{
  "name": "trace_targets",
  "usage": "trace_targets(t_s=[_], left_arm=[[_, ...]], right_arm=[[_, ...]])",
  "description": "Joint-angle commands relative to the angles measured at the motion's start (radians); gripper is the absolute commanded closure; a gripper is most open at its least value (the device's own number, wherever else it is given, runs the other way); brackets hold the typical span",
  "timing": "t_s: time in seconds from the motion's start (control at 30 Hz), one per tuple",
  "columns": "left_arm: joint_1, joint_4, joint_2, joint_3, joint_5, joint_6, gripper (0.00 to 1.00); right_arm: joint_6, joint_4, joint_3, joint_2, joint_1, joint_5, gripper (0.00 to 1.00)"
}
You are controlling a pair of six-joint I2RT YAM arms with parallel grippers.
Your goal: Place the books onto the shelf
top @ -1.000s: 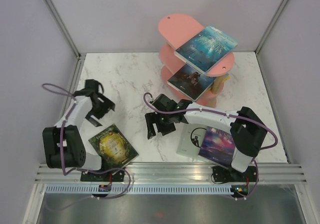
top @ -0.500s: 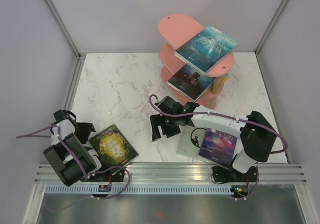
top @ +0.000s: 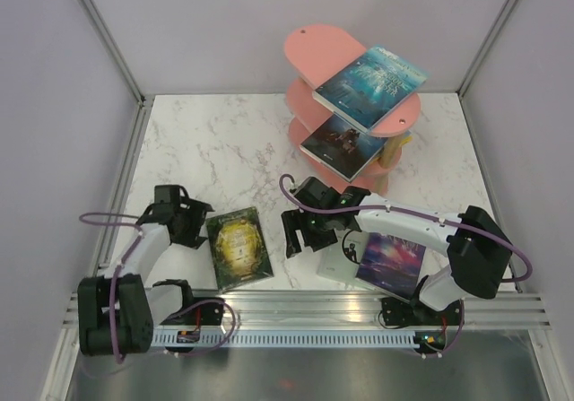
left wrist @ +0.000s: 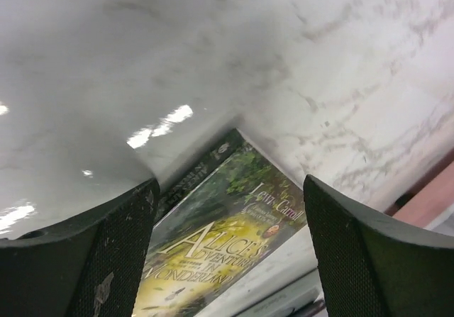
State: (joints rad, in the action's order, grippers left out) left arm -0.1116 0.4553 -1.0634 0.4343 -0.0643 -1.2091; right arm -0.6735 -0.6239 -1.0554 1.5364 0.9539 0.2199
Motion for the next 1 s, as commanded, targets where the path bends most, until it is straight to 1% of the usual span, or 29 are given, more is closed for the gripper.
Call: trace_targets(t_s=[0.0, 0.03, 0.07, 0.1, 0.17, 0.2, 0.23, 0.3, 0.33, 0.4, 0.5, 0.6, 0.77, 0.8, 0.87, 0.9, 0.97], left_arm=[[0.143, -0.079, -0.186, 0.033, 0.0, -0.018, 0.13], [0.191, -0.063, -0.246, 0.075, -0.005, 0.034, 0.12], [0.205, -0.055, -0.262, 0.136, -0.012, 0.055, 0.12], [0.216, -0.053, -0.271, 0.158, -0.028, 0.083, 0.11], [0.214, 0.008, -0.253, 0.199, -0.022, 0.152, 0.11], [0.211, 0.041, -0.239, 0.213, -0.005, 0.176, 0.1], [0.208, 0.11, -0.224, 0.224, 0.03, 0.237, 0.1], [0.201, 0.144, -0.188, 0.233, 0.043, 0.307, 0.08], [0.199, 0.151, -0.179, 0.23, 0.032, 0.369, 0.07], [0.199, 0.149, -0.165, 0.212, 0.005, 0.443, 0.06], [0.199, 0.128, -0.149, 0.172, -0.07, 0.476, 0.05], [0.199, 0.059, -0.124, 0.11, -0.149, 0.482, 0.05], [0.201, -0.03, -0.093, 0.002, -0.242, 0.441, 0.05], [0.201, -0.076, -0.092, -0.017, -0.265, 0.439, 0.05], [0.205, -0.107, -0.093, -0.057, -0.288, 0.439, 0.05], [0.207, -0.148, -0.101, -0.068, -0.313, 0.439, 0.05], [0.211, -0.176, -0.138, -0.089, -0.328, 0.441, 0.05]], right_arm=[[0.023, -0.008, 0.005, -0.012, -0.004, -0.007, 0.16], [0.023, -0.008, 0.002, -0.009, -0.004, -0.01, 0.16], [0.023, -0.007, -0.002, -0.004, -0.007, -0.008, 0.16], [0.023, -0.007, -0.005, 0.005, -0.006, -0.01, 0.16], [0.019, -0.002, -0.012, 0.011, -0.007, -0.014, 0.16], [0.011, 0.007, -0.012, 0.016, -0.007, -0.016, 0.16], [0.003, 0.015, -0.009, 0.018, -0.007, -0.022, 0.16], [-0.027, 0.047, 0.001, 0.018, -0.006, -0.022, 0.16], [-0.043, 0.062, 0.018, 0.016, -0.007, -0.024, 0.17], [-0.092, 0.121, 0.044, 0.013, -0.006, -0.022, 0.19], [-0.168, 0.214, 0.116, 0.01, -0.006, -0.022, 0.23], [-0.227, 0.309, 0.158, 0.01, -0.004, -0.045, 0.29], [-0.383, 0.484, 0.254, 0.04, -0.004, -0.088, 0.36], [-0.402, 0.512, 0.27, 0.053, -0.004, -0.097, 0.37], [-0.454, 0.577, 0.311, 0.08, -0.003, -0.109, 0.4], [-0.469, 0.599, 0.322, 0.093, -0.004, -0.114, 0.41], [-0.506, 0.66, 0.344, 0.146, -0.003, -0.12, 0.44]])
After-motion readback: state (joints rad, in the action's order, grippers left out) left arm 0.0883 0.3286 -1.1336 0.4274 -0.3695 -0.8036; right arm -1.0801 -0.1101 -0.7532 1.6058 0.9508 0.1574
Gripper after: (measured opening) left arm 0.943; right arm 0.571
